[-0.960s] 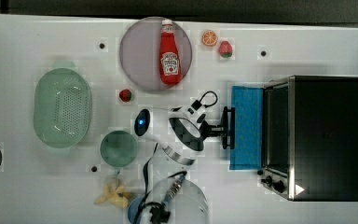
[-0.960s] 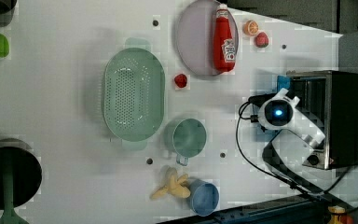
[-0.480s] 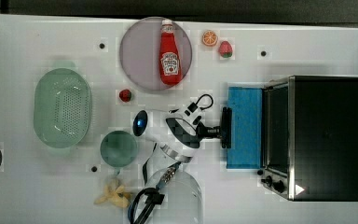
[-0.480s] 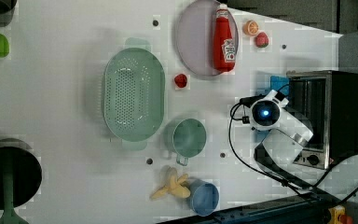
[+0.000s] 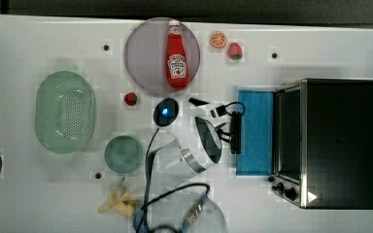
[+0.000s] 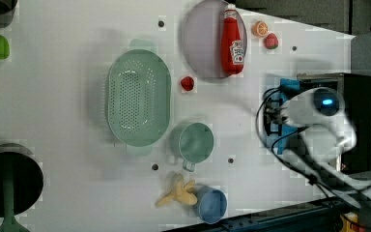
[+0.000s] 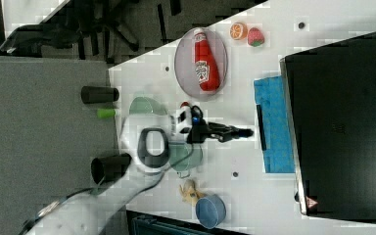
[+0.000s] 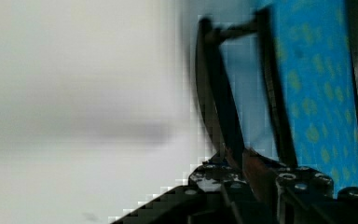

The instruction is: Flap open oven.

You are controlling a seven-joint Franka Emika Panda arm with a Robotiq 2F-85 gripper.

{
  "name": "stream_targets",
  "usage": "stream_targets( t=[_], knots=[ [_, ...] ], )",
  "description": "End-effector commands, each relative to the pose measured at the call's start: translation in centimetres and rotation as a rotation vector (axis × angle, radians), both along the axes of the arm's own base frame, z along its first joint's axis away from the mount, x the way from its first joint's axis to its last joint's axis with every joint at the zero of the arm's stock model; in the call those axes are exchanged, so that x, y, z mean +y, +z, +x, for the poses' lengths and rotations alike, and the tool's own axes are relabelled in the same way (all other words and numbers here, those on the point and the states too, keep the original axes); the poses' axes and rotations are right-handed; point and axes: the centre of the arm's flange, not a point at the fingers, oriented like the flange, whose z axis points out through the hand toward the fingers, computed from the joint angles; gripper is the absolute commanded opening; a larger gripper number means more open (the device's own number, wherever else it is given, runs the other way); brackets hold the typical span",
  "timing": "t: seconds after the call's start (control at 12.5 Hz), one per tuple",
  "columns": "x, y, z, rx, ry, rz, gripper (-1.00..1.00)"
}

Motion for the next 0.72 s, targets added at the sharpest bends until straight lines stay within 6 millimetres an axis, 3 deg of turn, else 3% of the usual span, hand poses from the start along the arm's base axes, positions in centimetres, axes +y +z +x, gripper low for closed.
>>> stream_targets(
  t=[0.08, 0.48, 0.72],
  knots=[
    [-1.8, 14.0, 3.1, -0.281, -0.227, 0.120, -0.65],
    [-2.6, 29.4, -0.1, -0.367, -0.448, 0.309, -0.65],
    [-2.8, 37.2, -2.6, -0.311, -0.525, 0.378, -0.65]
  ],
)
